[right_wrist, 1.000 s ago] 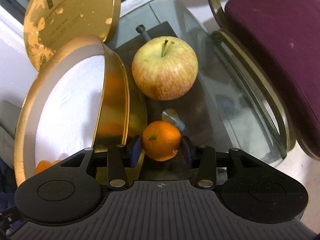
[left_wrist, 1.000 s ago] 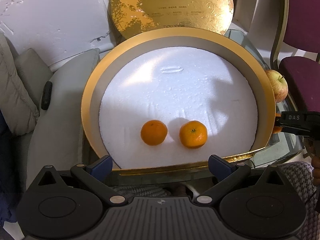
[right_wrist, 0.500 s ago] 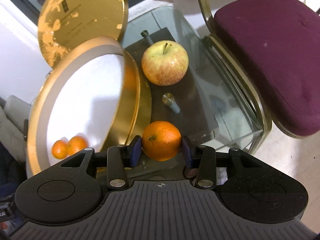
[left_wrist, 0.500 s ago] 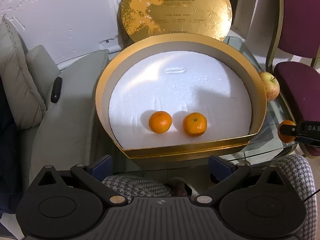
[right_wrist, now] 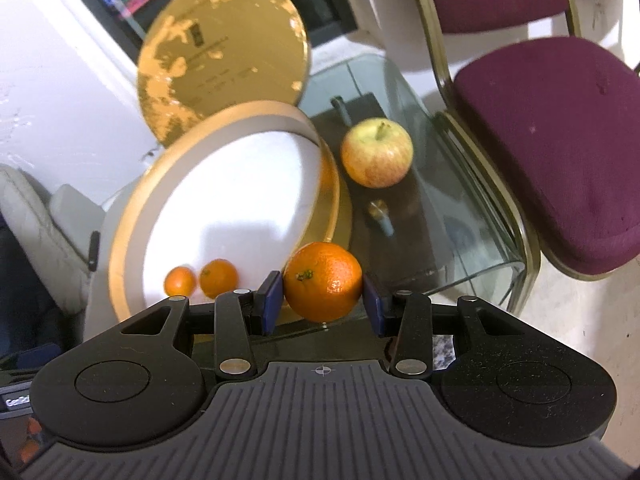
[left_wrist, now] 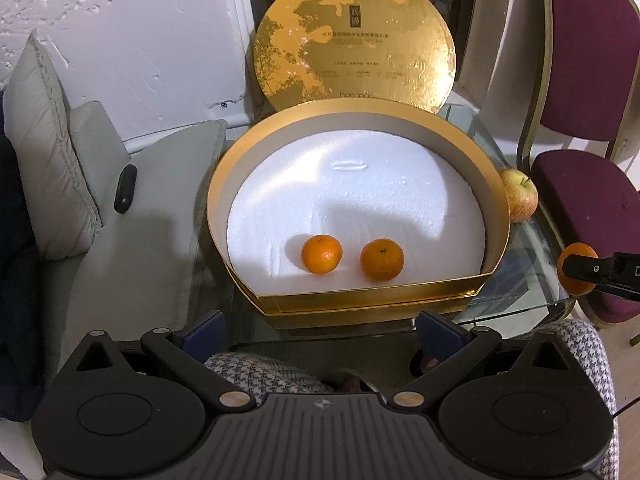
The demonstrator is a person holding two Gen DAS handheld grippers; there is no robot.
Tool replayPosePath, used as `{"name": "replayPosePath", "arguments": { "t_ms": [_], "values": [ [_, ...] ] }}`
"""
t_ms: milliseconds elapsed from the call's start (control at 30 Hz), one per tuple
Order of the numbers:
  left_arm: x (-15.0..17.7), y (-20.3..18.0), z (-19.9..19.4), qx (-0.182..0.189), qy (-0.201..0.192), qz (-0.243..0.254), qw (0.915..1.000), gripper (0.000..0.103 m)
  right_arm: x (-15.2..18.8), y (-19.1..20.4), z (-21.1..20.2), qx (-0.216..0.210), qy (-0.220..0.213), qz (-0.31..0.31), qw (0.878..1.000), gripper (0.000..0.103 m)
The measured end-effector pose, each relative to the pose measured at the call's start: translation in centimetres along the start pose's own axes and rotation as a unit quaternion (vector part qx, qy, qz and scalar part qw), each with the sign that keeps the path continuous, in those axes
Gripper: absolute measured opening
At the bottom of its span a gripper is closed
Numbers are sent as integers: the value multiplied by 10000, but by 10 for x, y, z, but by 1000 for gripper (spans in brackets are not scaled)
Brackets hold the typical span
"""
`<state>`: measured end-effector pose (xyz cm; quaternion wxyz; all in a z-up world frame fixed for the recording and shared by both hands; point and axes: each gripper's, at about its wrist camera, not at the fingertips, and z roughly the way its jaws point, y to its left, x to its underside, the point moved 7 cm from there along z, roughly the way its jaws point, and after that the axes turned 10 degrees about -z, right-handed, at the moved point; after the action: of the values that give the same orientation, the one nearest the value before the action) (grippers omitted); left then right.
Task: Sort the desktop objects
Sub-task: 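Carry the mandarin with the right gripper over the foam in the box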
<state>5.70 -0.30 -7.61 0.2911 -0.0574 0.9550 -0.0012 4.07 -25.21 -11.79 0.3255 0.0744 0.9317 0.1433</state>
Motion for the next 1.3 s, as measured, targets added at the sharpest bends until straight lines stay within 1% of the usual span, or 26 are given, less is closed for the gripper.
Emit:
{"name": "replayPosePath", "arguments": {
  "t_ms": [333,700,967,1300],
  "values": [
    [1,19,1,17,-13,-251,9997,102,-4,29,-10,-4,-118,-322,9994,44],
    [-2,40,20,-32,136,-468,9988,102,-16,61,6,-26,-27,-654,9979,44],
    [-5,64,36,-146,253,-729,9969,102,-27,83,29,-12,92,-900,9959,44],
    [-7,88,53,-274,416,-963,9941,102,-42,107,77,-16,351,-1125,9930,44]
  ]
}}
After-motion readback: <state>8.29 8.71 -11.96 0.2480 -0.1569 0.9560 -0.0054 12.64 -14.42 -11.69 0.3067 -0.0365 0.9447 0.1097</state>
